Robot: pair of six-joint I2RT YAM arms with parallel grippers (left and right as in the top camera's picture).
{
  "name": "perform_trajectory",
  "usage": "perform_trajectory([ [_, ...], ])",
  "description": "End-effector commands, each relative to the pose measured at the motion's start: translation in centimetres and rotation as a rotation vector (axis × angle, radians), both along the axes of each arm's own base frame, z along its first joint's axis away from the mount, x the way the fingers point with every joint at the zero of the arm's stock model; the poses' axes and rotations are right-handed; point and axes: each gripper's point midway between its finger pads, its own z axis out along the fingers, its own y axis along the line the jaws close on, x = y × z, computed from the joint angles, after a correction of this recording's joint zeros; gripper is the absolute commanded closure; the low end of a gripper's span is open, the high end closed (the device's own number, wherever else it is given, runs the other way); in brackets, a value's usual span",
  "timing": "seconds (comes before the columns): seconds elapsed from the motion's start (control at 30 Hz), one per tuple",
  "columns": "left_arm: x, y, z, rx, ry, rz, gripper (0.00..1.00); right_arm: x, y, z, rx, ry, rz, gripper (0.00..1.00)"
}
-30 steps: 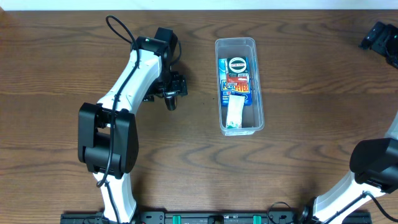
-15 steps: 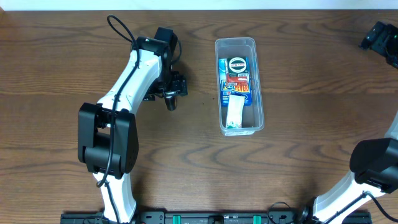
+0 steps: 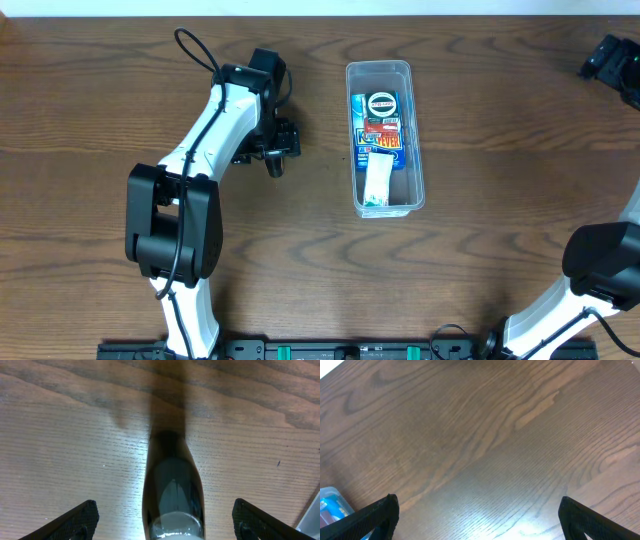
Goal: Pack container
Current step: 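Move the left gripper over the dark bottle and grasp it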
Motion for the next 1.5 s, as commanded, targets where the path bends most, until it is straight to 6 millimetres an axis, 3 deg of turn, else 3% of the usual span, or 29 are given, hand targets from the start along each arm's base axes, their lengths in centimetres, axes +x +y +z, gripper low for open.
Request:
perform_trajectory([
  [0.0, -0.6, 0.2, -1.0, 0.009, 0.030, -0.013, 0.14, -0.1, -0.5, -0.4, 0.001, 0.011, -0.018, 0.01],
  [0.5, -0.3, 0.1, -2.2, 0.013, 0.042, -0.013, 0.16, -0.1, -0.5, -0.4, 0.001, 0.011, -0.018, 0.01],
  [1.07, -0.2, 0.1, -2.2, 0.011, 0.035, -0.013, 0.48, -0.1, -0.5, -0.4, 0.001, 0.011, -0.018, 0.01],
  [1.47, -0.1, 0.1, -2.2, 0.011, 0.034, -0.012, 0.64, -0.1, -0.5, -0.4, 0.001, 0.011, -0.018, 0.01],
])
